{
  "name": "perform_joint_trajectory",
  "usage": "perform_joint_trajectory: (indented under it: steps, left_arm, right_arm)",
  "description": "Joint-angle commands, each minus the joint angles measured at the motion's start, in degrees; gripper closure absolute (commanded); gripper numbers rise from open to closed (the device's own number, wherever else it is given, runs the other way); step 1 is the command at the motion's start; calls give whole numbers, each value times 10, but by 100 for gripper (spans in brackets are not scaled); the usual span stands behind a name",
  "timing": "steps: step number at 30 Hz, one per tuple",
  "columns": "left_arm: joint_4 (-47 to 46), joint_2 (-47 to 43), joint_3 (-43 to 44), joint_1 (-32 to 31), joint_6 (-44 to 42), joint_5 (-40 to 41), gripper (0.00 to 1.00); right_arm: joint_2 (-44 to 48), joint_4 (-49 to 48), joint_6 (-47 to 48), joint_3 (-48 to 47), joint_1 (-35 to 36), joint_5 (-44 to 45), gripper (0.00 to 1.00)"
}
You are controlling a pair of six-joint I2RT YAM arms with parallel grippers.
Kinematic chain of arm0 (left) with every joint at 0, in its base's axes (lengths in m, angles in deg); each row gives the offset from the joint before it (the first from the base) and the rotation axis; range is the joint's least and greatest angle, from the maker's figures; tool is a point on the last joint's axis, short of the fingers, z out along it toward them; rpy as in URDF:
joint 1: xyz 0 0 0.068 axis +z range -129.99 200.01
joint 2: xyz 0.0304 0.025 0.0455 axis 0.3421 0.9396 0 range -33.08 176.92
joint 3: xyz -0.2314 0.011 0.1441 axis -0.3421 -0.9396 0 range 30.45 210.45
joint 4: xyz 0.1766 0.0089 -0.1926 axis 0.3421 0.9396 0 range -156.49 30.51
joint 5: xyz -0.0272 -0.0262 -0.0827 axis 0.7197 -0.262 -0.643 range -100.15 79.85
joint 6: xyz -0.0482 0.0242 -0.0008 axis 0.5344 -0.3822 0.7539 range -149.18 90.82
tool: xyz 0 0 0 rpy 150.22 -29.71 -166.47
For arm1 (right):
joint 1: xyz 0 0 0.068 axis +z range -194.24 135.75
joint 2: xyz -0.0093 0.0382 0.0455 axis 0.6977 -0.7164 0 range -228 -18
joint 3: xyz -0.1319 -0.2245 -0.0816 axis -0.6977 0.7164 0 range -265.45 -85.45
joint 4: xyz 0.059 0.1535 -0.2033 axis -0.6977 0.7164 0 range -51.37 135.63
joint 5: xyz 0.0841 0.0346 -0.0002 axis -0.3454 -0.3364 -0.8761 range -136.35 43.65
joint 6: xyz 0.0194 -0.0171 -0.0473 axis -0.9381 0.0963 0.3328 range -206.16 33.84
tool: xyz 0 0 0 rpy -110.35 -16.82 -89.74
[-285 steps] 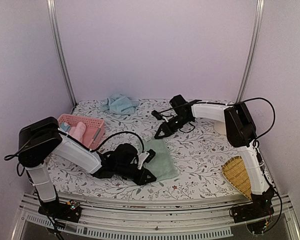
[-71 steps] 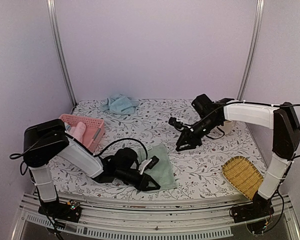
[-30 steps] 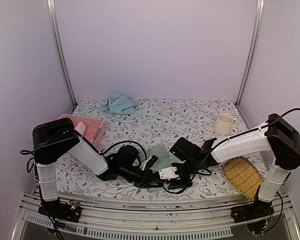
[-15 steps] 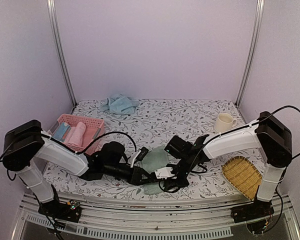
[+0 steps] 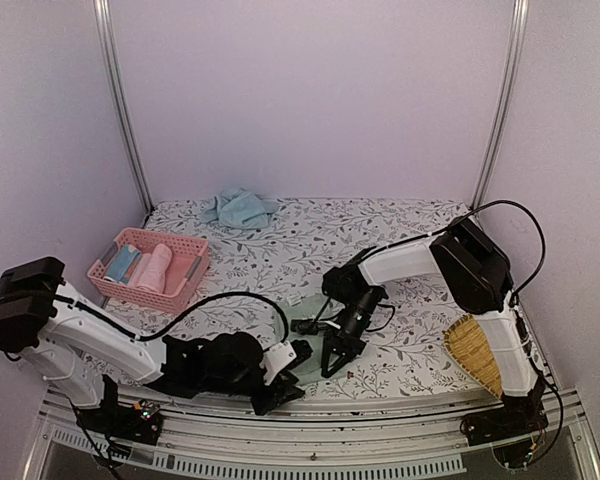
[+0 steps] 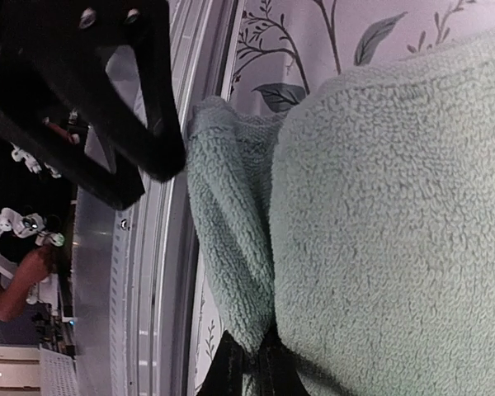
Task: Roll the towels
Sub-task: Roll the towel at the center of the board.
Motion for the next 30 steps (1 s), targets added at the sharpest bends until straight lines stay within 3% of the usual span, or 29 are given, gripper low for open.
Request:
perform_joint_trajectory:
  steps: [1,7,14,18,24,27,30]
  left_arm:
    - [63,55,92,-24,-119,104,68]
    - [100,126,153,-29,-188,130,60]
    - [113,161,172,-26,-200,145,65]
    - [111,166,171,-26,-194,137,74]
    - [108,166,171,-24,-186,114,96]
    - [119,166,173,-18,-178,96,100]
    - [131,163,173,-3,-159,58,100]
  right_arm:
    - [-58,66,21,-22,-14,29,96]
    - [-63,64,14,-25,-14,28,96]
    - [-67,60,11,-24,-14,27,96]
    - [-68,56,10,-24,-14,29,96]
    - [-62,56,10,-22,-14,28,95]
    - [-39,62,11,-18,-15,29,85]
    - [40,70,26,-4,-27,26,63]
